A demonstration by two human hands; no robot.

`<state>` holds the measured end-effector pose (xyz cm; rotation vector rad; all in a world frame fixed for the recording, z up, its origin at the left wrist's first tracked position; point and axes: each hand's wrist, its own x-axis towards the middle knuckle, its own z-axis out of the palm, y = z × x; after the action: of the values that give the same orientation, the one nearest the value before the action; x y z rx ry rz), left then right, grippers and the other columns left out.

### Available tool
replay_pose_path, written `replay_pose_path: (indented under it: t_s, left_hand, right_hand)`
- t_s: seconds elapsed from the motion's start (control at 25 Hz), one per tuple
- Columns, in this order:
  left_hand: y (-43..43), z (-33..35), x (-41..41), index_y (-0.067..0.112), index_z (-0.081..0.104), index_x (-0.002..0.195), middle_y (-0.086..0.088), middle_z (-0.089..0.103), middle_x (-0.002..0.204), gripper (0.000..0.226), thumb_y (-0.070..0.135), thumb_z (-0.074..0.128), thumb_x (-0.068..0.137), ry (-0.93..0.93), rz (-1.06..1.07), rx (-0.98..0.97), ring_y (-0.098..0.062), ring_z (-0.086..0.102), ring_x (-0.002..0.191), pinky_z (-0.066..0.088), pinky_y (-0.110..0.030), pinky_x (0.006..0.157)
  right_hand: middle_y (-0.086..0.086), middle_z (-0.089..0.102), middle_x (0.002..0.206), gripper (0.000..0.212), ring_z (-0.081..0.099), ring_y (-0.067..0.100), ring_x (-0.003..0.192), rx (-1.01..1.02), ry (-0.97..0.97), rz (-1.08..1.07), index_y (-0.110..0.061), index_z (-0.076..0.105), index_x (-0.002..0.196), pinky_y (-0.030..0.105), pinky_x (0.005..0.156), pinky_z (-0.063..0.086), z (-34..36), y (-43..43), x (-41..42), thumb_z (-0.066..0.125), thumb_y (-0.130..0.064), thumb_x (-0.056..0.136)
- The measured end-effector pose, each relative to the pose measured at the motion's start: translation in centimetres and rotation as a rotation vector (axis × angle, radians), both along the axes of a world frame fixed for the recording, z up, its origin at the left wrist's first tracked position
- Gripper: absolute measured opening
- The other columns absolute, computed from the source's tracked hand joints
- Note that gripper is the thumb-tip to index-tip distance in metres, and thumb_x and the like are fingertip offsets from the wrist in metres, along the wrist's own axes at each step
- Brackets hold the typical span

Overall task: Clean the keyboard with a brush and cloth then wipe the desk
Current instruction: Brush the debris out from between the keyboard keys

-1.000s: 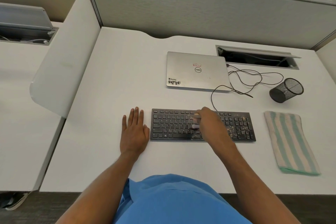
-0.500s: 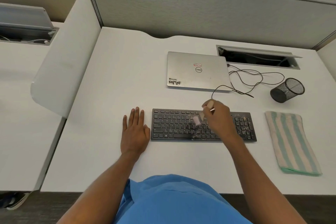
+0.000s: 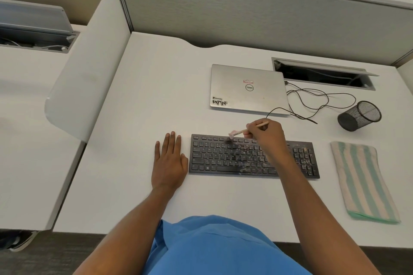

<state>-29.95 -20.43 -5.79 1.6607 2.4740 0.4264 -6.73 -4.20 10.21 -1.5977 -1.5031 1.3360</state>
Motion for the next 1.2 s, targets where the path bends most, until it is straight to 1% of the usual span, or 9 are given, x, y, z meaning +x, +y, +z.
replay_pose_path:
  t_s: [0.2, 0.32, 0.44, 0.64, 0.76, 0.84, 0.92, 1.0, 1.2]
  left_hand:
    - [0.0, 0.0, 0.0, 0.01, 0.031, 0.165, -0.009, 0.021, 0.175, 0.066, 0.031, 0.03, 0.102, -0.001, -0.001, 0.0, -0.023, 0.013, 0.163, 0.007, -0.05, 0.133]
    - [0.0, 0.0, 0.0, 0.011, 0.029, 0.166, -0.009, 0.019, 0.175, 0.066, 0.031, 0.03, 0.102, 0.001, -0.003, -0.011, -0.022, 0.011, 0.164, 0.006, -0.05, 0.133]
    - [0.0, 0.0, 0.0, 0.01, 0.03, 0.165, -0.009, 0.02, 0.175, 0.066, 0.031, 0.03, 0.102, -0.003, -0.001, 0.0, -0.022, 0.012, 0.164, 0.007, -0.051, 0.133]
    - [0.0, 0.0, 0.0, 0.011, 0.03, 0.166, -0.009, 0.019, 0.175, 0.067, 0.032, 0.029, 0.102, 0.0, -0.001, -0.013, -0.022, 0.011, 0.164, 0.006, -0.05, 0.133]
    - [0.0, 0.0, -0.1, 0.011, 0.029, 0.166, -0.009, 0.018, 0.176, 0.067, 0.033, 0.029, 0.103, 0.006, -0.002, -0.019, -0.022, 0.011, 0.164, 0.007, -0.05, 0.133]
    - [0.0, 0.0, -0.1, 0.011, 0.029, 0.166, -0.009, 0.019, 0.175, 0.066, 0.032, 0.03, 0.103, 0.007, -0.002, -0.016, -0.022, 0.011, 0.164, 0.007, -0.051, 0.133]
    - [0.0, 0.0, 0.0, 0.011, 0.03, 0.165, -0.009, 0.02, 0.175, 0.066, 0.031, 0.03, 0.102, 0.002, -0.001, -0.009, -0.023, 0.012, 0.164, 0.007, -0.05, 0.133]
    - [0.0, 0.0, 0.0, 0.011, 0.031, 0.165, -0.009, 0.02, 0.175, 0.067, 0.031, 0.031, 0.102, -0.002, 0.001, -0.009, -0.023, 0.012, 0.163, 0.007, -0.05, 0.133]
    - [0.0, 0.1, 0.0, 0.011, 0.03, 0.165, -0.009, 0.02, 0.175, 0.067, 0.031, 0.031, 0.102, -0.001, 0.002, -0.011, -0.022, 0.012, 0.163, 0.007, -0.05, 0.133]
  right_hand:
    - [0.005, 0.076, 0.071, 0.025, 0.075, 0.023, 0.064, 0.082, -0.071, 0.014, -0.006, 0.074, 0.079, 0.045, 0.078, 0.063, -0.4, -0.3, -1.3, 0.069, -0.025, 0.094]
    - [0.008, 0.076, 0.07, 0.026, 0.075, 0.025, 0.062, 0.052, -0.054, -0.014, -0.003, 0.074, 0.079, 0.048, 0.075, 0.063, -0.9, -0.3, -2.1, 0.069, -0.022, 0.095]
    - [0.01, 0.076, 0.072, 0.025, 0.075, 0.027, 0.065, -0.002, -0.031, -0.019, 0.001, 0.074, 0.081, 0.048, 0.076, 0.063, -1.5, -0.2, -2.3, 0.068, -0.019, 0.095]
    - [0.006, 0.077, 0.073, 0.021, 0.075, 0.022, 0.065, 0.024, -0.108, 0.0, 0.0, 0.073, 0.083, 0.036, 0.072, 0.064, -1.5, -0.3, -0.5, 0.067, -0.016, 0.095]
    - [0.006, 0.075, 0.068, 0.022, 0.073, 0.019, 0.057, 0.113, -0.187, -0.017, 0.0, 0.073, 0.079, 0.032, 0.068, 0.063, -1.2, 0.1, 0.6, 0.067, -0.014, 0.095]
    - [0.004, 0.075, 0.067, 0.023, 0.073, 0.017, 0.056, 0.137, -0.212, -0.012, -0.002, 0.074, 0.078, 0.031, 0.068, 0.063, -1.2, 0.4, 0.4, 0.066, -0.016, 0.095]
    - [0.005, 0.076, 0.07, 0.022, 0.074, 0.02, 0.062, 0.077, -0.138, -0.006, -0.002, 0.074, 0.082, 0.033, 0.072, 0.063, -1.2, 0.3, -0.4, 0.066, -0.017, 0.095]
    - [0.01, 0.077, 0.073, 0.019, 0.076, 0.025, 0.068, -0.012, -0.039, -0.002, 0.0, 0.072, 0.086, 0.038, 0.077, 0.063, -1.4, 0.1, -1.5, 0.067, -0.015, 0.095]
    - [0.013, 0.076, 0.075, 0.014, 0.076, 0.027, 0.072, -0.065, -0.023, 0.001, 0.002, 0.07, 0.088, 0.044, 0.081, 0.063, -1.9, 0.2, -0.6, 0.068, -0.011, 0.094]
